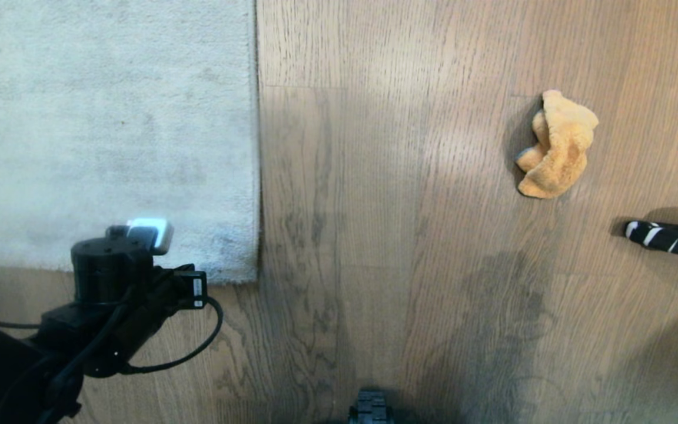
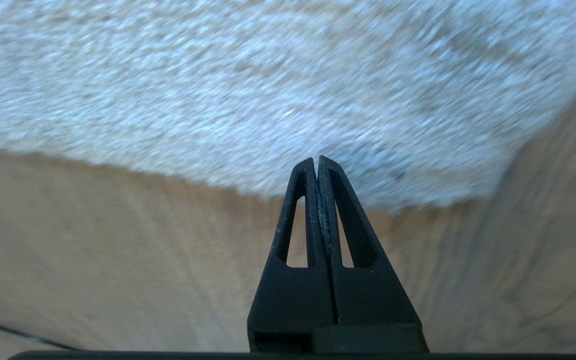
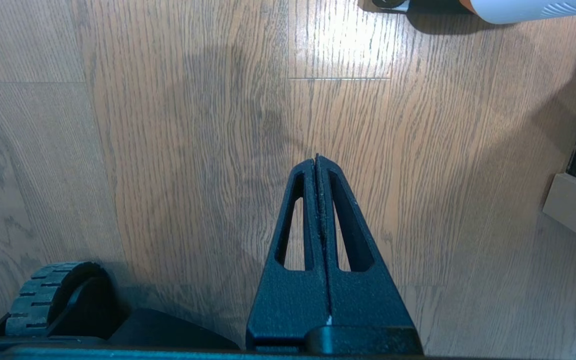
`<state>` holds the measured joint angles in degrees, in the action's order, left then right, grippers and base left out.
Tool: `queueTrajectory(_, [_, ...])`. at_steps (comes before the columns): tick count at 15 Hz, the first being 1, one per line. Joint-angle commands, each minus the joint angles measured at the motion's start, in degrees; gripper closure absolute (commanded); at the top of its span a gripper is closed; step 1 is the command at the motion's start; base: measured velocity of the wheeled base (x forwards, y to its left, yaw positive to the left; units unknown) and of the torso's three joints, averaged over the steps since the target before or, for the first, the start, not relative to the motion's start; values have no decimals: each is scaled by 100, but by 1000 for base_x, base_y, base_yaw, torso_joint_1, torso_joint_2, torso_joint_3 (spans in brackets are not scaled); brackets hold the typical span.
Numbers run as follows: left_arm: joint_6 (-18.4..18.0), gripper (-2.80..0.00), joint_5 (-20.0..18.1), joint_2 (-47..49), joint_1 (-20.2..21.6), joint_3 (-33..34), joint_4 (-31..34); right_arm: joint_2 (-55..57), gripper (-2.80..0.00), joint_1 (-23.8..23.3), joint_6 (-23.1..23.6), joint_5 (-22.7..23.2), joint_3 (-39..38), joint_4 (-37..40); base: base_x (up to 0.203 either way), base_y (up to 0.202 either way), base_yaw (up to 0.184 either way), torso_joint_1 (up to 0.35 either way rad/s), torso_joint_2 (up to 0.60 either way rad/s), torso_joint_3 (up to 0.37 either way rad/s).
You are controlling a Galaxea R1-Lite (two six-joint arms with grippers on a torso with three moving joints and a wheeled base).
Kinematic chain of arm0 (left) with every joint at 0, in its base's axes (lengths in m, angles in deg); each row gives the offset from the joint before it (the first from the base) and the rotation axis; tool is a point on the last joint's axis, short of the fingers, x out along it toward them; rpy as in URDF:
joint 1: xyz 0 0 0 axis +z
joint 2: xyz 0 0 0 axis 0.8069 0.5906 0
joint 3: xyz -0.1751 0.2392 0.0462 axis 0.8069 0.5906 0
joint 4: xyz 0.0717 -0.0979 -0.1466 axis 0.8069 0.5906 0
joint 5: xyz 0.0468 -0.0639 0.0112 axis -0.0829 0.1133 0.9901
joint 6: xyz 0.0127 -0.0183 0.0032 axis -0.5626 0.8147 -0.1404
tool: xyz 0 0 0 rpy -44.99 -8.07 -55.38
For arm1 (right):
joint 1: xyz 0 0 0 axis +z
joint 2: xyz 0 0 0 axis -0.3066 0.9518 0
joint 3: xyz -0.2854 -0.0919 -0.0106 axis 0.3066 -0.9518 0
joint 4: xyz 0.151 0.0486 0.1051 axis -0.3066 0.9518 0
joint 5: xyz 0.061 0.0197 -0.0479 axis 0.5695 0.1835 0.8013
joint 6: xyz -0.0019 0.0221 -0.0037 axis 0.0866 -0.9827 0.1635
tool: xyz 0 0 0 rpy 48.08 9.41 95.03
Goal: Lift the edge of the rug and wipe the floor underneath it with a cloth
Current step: Lift up the carpet
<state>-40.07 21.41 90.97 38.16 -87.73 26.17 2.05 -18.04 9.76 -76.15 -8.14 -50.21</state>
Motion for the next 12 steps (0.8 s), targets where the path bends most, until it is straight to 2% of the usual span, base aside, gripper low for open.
queueTrajectory(1, [171,0,12,-24,-153,-232,182,6,0,1,-1,-1,0,-4,0,0,0,0,0,0])
queueTrajectory(4, [479,0,-5,-312,-366,-455,722,6,0,1,-1,-1,0,-4,0,0,0,0,0,0])
queueTrajectory(7, [1026,0,-23,-674,-703,-787,1703,6,0,1,-1,-1,0,-4,0,0,0,0,0,0])
queueTrajectory(12, [1092,0,0,-472,-889,-1126,1837,6,0,1,-1,-1,0,-4,0,0,0,0,0,0])
